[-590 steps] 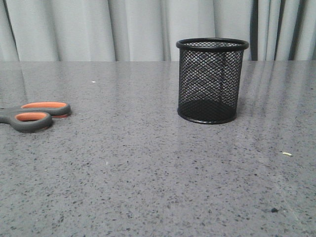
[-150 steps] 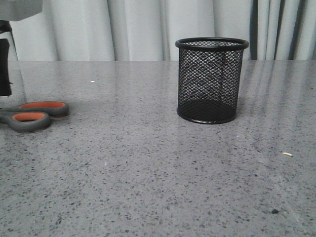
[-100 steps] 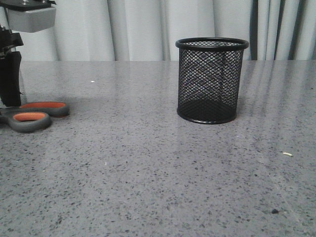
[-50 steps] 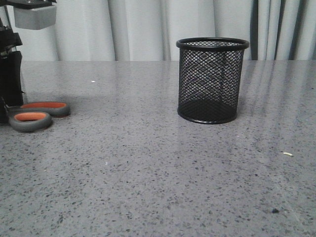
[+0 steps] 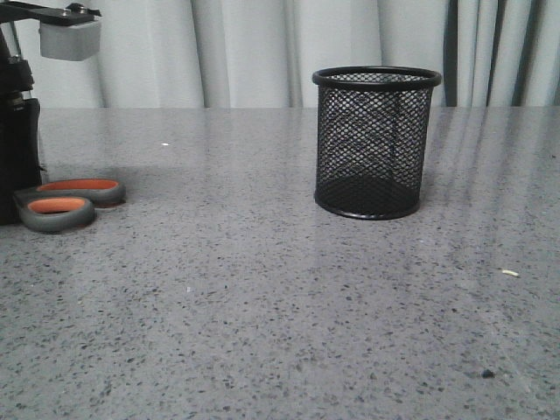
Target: Put scissors into bucket
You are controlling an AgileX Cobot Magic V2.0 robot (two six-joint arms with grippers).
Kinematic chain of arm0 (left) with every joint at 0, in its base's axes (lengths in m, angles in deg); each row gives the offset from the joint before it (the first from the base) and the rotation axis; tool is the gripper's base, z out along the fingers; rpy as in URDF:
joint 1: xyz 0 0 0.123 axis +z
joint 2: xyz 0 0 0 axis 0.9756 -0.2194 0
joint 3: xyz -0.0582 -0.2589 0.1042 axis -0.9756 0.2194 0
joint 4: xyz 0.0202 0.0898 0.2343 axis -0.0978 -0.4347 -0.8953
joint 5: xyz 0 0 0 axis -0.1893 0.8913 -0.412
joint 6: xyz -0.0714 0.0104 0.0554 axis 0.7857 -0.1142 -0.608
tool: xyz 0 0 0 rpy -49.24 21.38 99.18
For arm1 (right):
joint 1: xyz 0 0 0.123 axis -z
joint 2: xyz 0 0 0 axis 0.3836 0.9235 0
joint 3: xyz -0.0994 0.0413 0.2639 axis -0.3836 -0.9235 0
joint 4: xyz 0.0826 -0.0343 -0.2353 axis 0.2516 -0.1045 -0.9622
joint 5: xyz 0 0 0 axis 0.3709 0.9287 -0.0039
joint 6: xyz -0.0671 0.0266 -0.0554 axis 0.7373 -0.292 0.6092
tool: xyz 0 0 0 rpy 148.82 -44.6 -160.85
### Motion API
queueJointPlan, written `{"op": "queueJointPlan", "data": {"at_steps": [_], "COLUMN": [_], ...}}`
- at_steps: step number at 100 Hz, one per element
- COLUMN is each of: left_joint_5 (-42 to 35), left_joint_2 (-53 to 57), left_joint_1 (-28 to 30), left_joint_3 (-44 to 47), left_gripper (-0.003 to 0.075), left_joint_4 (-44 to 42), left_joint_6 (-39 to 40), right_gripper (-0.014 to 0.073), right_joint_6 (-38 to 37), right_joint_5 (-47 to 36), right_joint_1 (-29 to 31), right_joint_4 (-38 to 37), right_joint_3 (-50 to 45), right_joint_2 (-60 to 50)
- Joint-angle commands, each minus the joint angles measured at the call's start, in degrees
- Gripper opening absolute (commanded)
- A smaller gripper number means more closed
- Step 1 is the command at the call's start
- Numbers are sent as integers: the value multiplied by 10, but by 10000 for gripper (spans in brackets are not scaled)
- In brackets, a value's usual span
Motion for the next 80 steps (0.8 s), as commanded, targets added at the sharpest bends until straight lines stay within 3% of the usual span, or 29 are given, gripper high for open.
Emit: {"op": "queueJointPlan", "data": {"at_steps": [1, 25, 61, 80], "left_joint_5": [15, 41, 42, 32], "left_joint_2": [18, 18, 20, 51], "left_joint_1": [2, 3, 3, 1], "left_joint_3": [-11, -11, -11, -11], "left_gripper": [384, 363, 72, 32], "left_joint_4": [-16, 0, 54, 90], "left_joint_6": [8, 8, 8, 8], "right_gripper": [437, 437, 437, 437], "right_joint_6": [5, 5, 5, 22], "right_joint_5": [-33, -35, -3, 38], "right_joint_1": [-1, -1, -1, -1], "right_joint_4": [8, 8, 8, 51], "right_joint_3": [15, 15, 15, 15], "right_joint_2": [7, 7, 7, 7]}}
